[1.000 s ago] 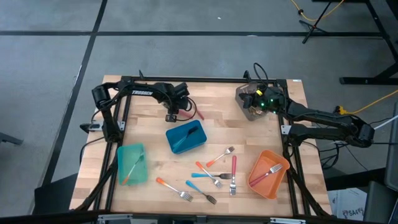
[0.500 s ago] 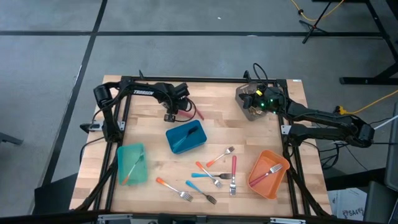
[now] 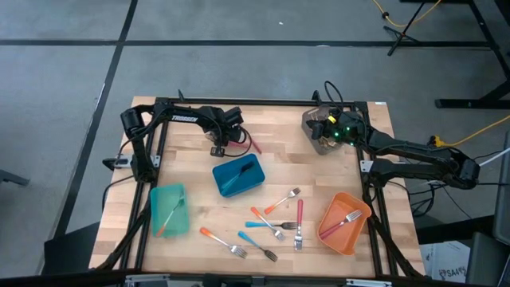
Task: Sort silverware by color (type)
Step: Put the top left pink fork into the orange bin
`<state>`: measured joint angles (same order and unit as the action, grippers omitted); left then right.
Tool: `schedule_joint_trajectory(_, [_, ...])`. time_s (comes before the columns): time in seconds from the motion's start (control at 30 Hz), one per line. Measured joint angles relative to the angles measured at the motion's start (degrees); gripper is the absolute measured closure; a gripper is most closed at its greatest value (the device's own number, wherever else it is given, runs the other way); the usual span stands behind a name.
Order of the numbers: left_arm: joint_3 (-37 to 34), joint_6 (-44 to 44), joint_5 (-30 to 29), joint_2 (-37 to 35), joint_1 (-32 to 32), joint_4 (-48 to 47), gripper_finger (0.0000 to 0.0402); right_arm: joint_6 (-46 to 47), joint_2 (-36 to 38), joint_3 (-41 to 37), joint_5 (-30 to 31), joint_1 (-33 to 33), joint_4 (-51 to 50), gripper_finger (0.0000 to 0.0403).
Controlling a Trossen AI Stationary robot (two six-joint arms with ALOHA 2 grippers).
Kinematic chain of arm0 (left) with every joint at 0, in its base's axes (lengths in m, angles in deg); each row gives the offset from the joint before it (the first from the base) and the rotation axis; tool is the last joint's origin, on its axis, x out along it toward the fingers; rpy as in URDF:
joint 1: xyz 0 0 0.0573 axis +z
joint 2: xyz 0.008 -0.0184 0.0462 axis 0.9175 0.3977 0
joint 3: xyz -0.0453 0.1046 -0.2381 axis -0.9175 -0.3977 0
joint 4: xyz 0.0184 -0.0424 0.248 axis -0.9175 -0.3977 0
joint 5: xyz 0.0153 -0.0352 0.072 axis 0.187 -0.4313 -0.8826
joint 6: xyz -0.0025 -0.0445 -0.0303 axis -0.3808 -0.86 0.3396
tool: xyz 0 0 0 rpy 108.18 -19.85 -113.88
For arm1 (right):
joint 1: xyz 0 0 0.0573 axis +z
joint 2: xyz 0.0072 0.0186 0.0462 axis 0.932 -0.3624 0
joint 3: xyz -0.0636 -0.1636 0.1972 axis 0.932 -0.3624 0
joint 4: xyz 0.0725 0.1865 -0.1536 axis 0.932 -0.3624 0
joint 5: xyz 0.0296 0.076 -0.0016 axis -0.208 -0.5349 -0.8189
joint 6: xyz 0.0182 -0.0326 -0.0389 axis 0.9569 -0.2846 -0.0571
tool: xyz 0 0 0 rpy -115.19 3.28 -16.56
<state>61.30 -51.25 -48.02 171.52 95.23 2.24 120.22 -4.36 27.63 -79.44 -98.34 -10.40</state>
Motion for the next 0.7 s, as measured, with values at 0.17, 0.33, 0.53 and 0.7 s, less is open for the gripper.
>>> schedule_joint_trajectory(0.17, [-0.01, 0.04, -0.07, 0.03, 0.00, 0.04, 0.0371, 0.00, 0.00, 0.00, 0.02, 0.00, 0.02, 0.0324])
schedule_joint_trajectory(0.33, [-0.04, 0.04, -0.07, 0.06, 0.00, 0.28, 0.0366, 0.00, 0.00, 0.00, 0.02, 0.00, 0.02, 0.0324])
schedule_joint_trajectory(0.53, [-0.24, -0.16, -0.28, -1.47, -0.34, 0.28, 0.0370, 0.02, 0.00, 0.00, -0.72, 0.00, 0.21, 0.0324])
schedule_joint_trajectory(0.7, [-0.37, -0.33, -1.37, -4.71, -1.26, 0.55, 0.0368, -0.01, -0.01, 0.00, -4.49, -0.01, 2.28, 0.0324])
